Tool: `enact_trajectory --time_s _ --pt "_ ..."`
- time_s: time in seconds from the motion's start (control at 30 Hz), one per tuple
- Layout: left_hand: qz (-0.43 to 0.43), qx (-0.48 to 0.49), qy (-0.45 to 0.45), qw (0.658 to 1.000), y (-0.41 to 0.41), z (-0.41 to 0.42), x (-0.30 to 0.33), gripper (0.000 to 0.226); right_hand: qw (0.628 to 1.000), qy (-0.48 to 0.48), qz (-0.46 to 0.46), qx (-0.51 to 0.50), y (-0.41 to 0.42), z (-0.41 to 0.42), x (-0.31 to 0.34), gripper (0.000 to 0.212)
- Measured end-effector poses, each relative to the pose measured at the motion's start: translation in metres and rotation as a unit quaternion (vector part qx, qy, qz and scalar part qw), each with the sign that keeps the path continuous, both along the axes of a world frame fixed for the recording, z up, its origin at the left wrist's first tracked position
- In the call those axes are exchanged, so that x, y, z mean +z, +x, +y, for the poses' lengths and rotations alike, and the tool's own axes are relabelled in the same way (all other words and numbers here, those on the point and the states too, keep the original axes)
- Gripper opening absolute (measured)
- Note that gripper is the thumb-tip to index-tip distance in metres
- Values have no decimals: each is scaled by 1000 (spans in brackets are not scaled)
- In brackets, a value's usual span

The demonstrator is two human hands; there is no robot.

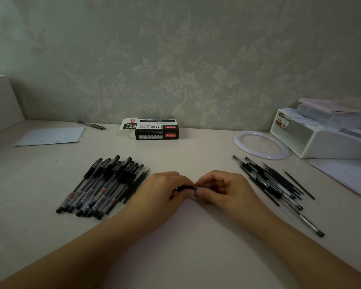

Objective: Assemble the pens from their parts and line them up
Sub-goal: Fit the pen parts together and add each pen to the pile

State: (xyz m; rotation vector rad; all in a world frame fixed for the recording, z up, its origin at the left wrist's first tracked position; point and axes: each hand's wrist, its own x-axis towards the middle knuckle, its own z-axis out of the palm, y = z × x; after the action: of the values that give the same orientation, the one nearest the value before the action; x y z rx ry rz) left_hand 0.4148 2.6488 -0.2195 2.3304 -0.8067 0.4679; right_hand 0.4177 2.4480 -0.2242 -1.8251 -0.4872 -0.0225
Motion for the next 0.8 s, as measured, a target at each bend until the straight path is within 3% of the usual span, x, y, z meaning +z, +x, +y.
enact_trajectory --time_s 0.8 --pt "14 -11 -23 1000 -3 2 5 12 1000 12 -19 11 0 0 1 12"
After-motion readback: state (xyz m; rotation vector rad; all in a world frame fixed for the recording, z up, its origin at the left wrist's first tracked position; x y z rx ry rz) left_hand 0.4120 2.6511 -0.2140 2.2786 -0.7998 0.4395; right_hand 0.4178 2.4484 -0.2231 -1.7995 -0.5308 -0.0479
